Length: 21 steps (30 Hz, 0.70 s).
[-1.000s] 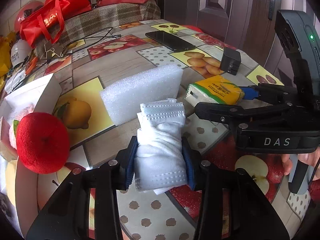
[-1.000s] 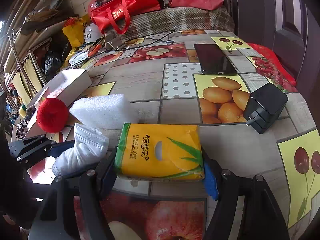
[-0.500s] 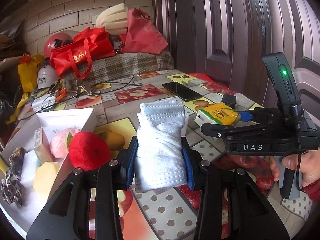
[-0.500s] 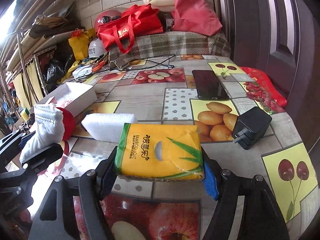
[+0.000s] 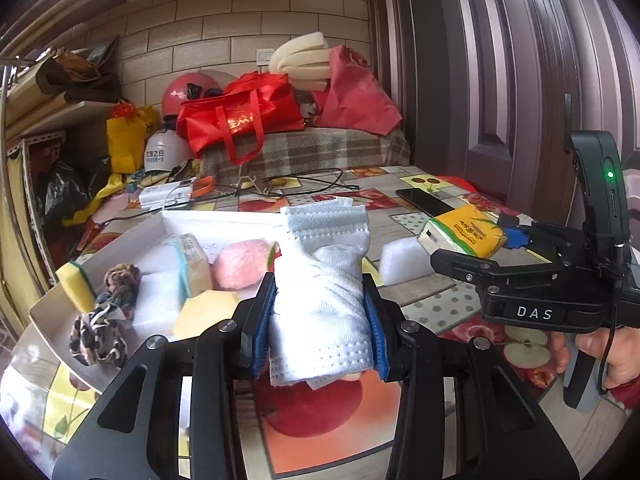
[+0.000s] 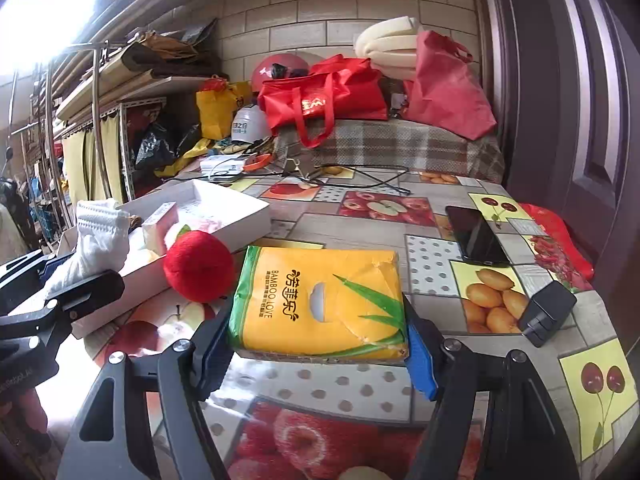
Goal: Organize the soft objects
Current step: 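Carry face mask into the tray and open left tool while right tool releases tissue pack there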
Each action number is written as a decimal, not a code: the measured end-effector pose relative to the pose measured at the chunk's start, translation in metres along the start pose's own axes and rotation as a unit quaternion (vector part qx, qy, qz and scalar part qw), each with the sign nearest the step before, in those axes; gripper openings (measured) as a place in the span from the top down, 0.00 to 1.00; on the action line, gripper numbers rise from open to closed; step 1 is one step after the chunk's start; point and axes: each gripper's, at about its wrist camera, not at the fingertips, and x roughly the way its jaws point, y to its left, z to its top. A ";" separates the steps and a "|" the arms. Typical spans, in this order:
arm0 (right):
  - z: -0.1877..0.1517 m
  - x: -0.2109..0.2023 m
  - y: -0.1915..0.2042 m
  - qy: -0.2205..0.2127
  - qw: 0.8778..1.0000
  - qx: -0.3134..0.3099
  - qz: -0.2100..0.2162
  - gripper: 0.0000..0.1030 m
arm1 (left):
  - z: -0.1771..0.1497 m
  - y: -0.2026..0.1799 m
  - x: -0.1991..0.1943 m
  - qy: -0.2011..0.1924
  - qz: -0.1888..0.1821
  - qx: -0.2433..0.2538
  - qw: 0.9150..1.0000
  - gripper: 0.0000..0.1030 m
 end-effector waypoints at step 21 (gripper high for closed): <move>0.033 0.051 0.105 -0.054 0.995 -0.026 0.078 0.30 | -0.011 0.165 0.003 0.004 0.135 -0.116 0.984 0.62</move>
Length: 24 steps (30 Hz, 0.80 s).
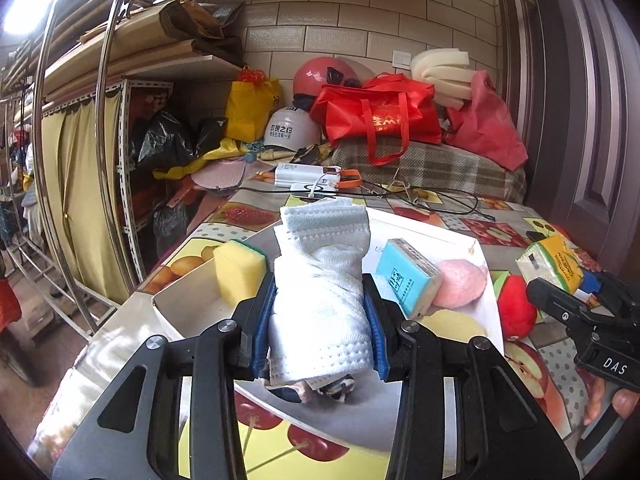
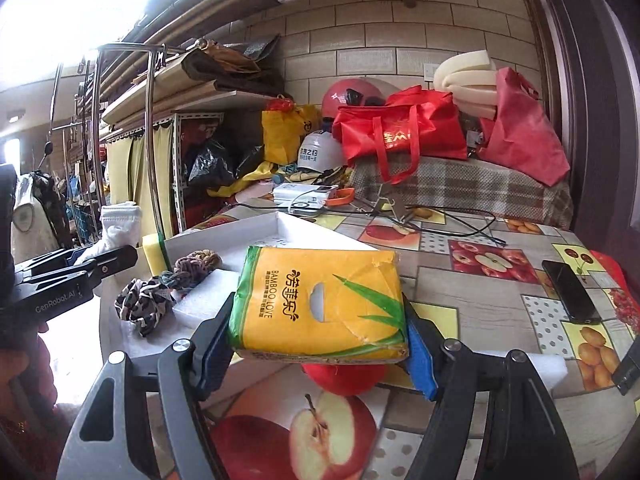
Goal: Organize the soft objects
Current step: 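Carry face mask into the tray and open left tool while right tool releases tissue pack there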
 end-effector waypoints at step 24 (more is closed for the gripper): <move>0.026 0.107 -0.003 0.106 0.993 0.042 0.018 0.30 | 0.010 -0.003 0.024 0.022 -0.016 -0.003 1.000 0.62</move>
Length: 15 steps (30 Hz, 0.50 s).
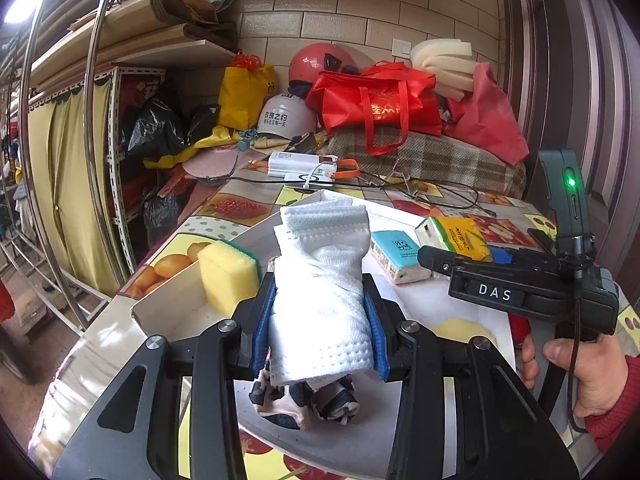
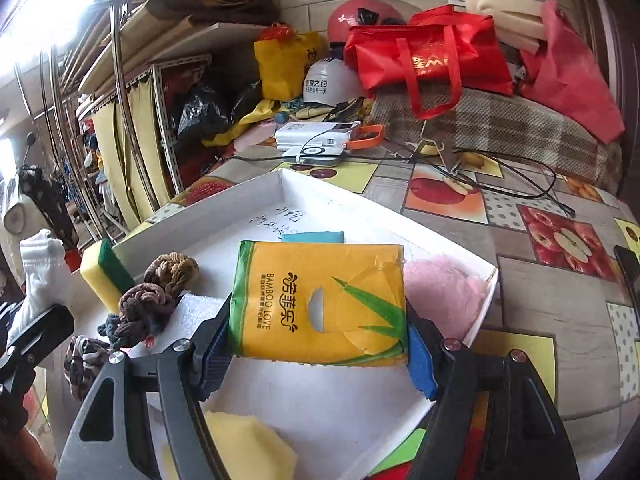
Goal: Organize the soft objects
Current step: 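Carry face mask into the tray and open left tool while right tool releases tissue pack there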
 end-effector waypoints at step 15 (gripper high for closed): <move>0.005 -0.003 0.010 -0.026 0.999 -0.031 -0.024 0.00 | 0.000 -0.010 0.010 0.005 0.035 -0.012 0.999 0.00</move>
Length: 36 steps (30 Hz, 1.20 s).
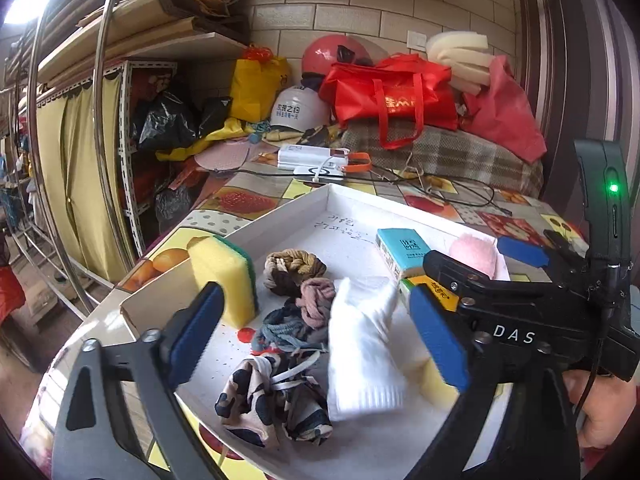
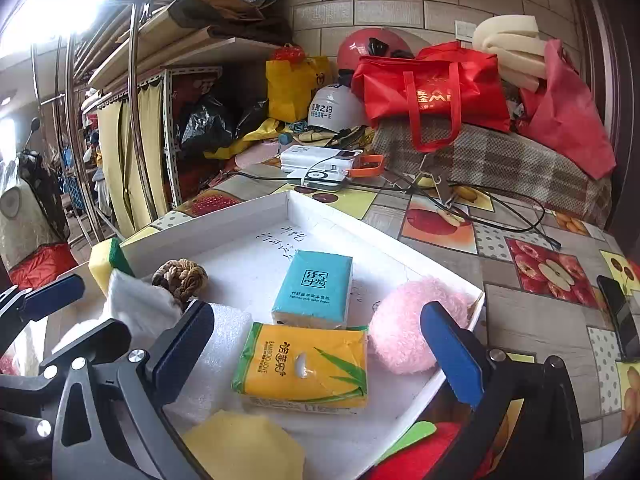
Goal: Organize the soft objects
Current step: 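Carry face mask into the tray and open left tool while right tool releases tissue pack there, then move both tools back over the table toward the remaining items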
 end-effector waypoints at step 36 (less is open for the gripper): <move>-0.061 -0.130 -0.039 -0.115 0.993 0.022 0.015 0.00 | -0.019 -0.034 -0.052 -0.082 0.053 0.027 0.995 0.00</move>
